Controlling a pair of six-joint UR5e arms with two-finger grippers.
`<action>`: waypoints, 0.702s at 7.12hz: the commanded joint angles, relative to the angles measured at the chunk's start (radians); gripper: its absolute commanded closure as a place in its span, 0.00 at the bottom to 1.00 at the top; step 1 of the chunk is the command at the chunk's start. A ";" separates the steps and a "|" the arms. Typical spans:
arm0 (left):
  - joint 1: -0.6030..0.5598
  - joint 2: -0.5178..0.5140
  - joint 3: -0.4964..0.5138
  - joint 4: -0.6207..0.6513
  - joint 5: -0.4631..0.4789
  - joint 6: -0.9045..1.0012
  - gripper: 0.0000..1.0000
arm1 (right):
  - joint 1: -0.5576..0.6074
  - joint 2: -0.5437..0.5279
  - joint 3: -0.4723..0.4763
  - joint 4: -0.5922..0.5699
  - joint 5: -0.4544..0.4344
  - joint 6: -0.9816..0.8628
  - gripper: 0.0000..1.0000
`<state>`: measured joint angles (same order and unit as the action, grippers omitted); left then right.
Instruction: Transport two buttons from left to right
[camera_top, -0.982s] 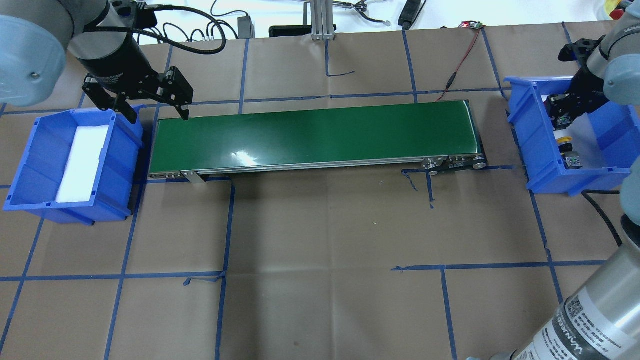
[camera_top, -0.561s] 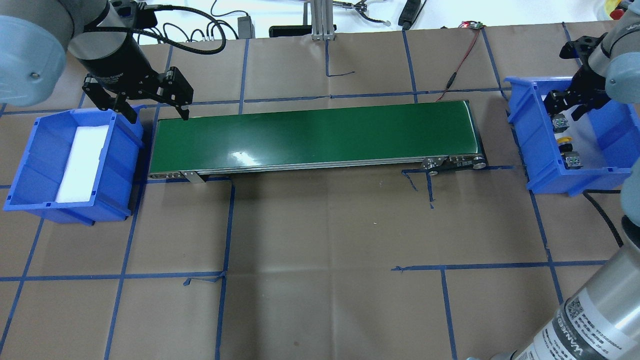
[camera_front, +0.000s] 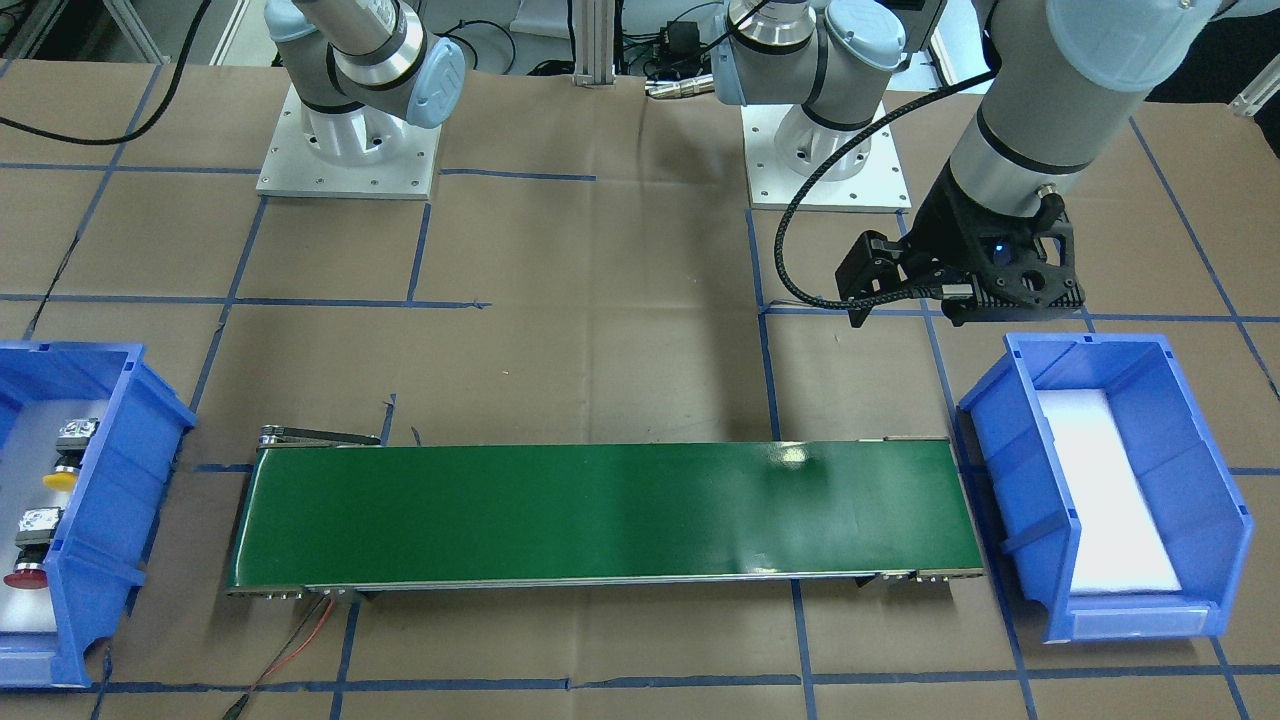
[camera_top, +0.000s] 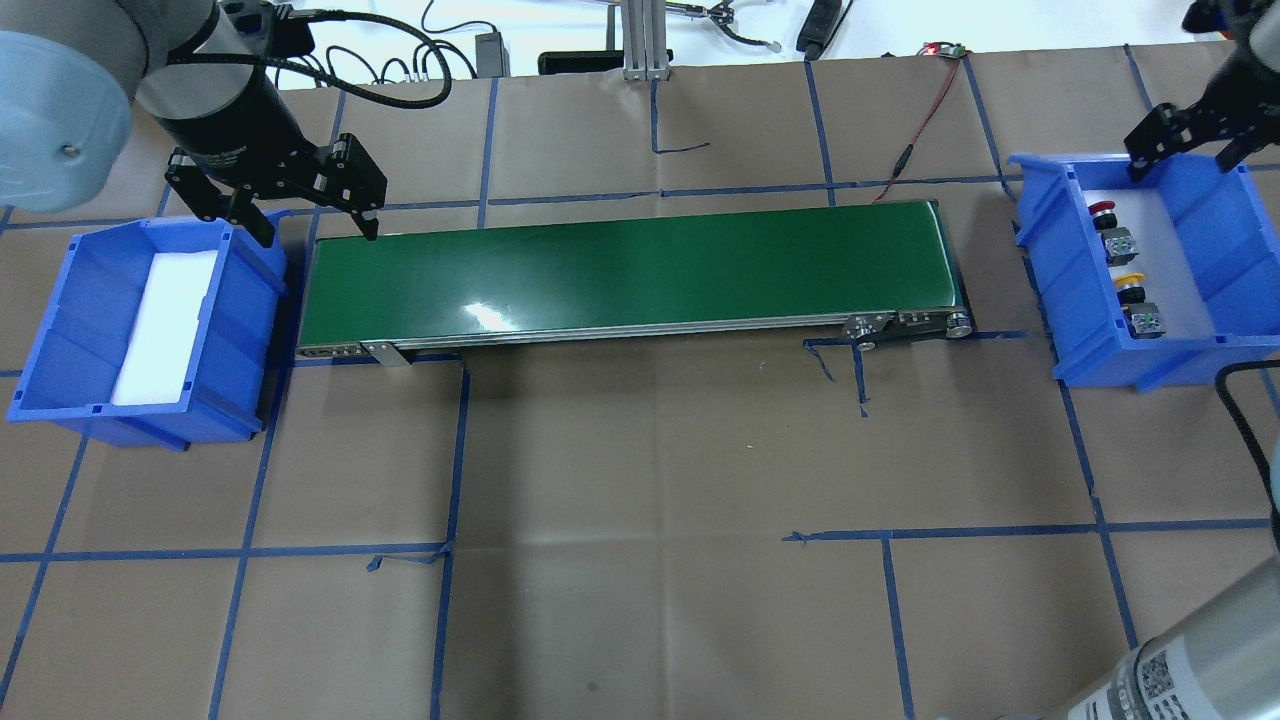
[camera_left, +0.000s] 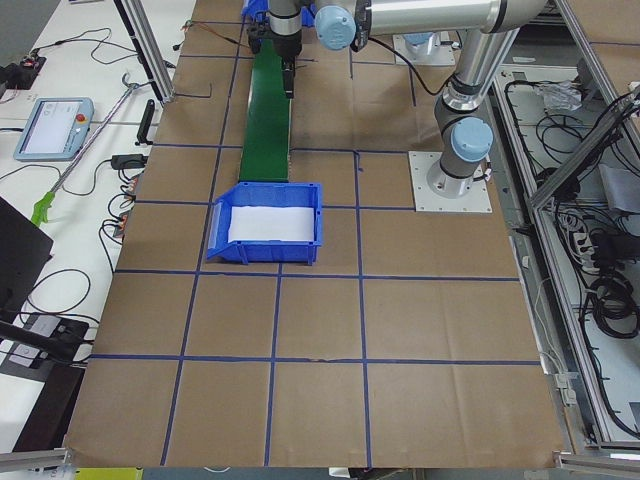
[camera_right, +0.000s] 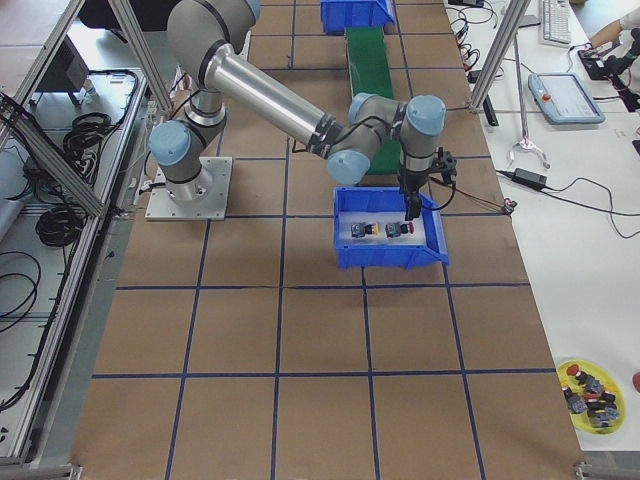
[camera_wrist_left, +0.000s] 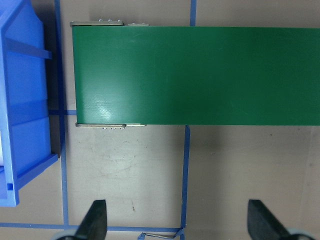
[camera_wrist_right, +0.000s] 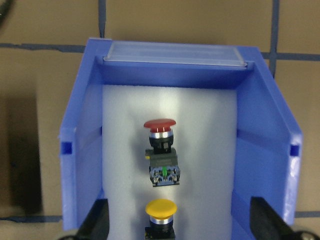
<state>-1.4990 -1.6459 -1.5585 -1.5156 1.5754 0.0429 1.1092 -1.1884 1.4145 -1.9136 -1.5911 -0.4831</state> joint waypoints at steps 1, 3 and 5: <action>-0.001 0.000 0.000 0.000 0.000 0.000 0.01 | 0.082 -0.086 -0.109 0.178 0.000 0.075 0.00; -0.001 0.000 0.000 0.000 0.002 0.000 0.01 | 0.272 -0.114 -0.128 0.188 0.050 0.170 0.00; 0.000 0.003 0.000 0.000 0.002 0.002 0.01 | 0.415 -0.122 -0.120 0.278 0.049 0.447 0.00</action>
<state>-1.4999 -1.6438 -1.5585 -1.5156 1.5768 0.0433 1.4379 -1.3039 1.2912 -1.6914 -1.5487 -0.2202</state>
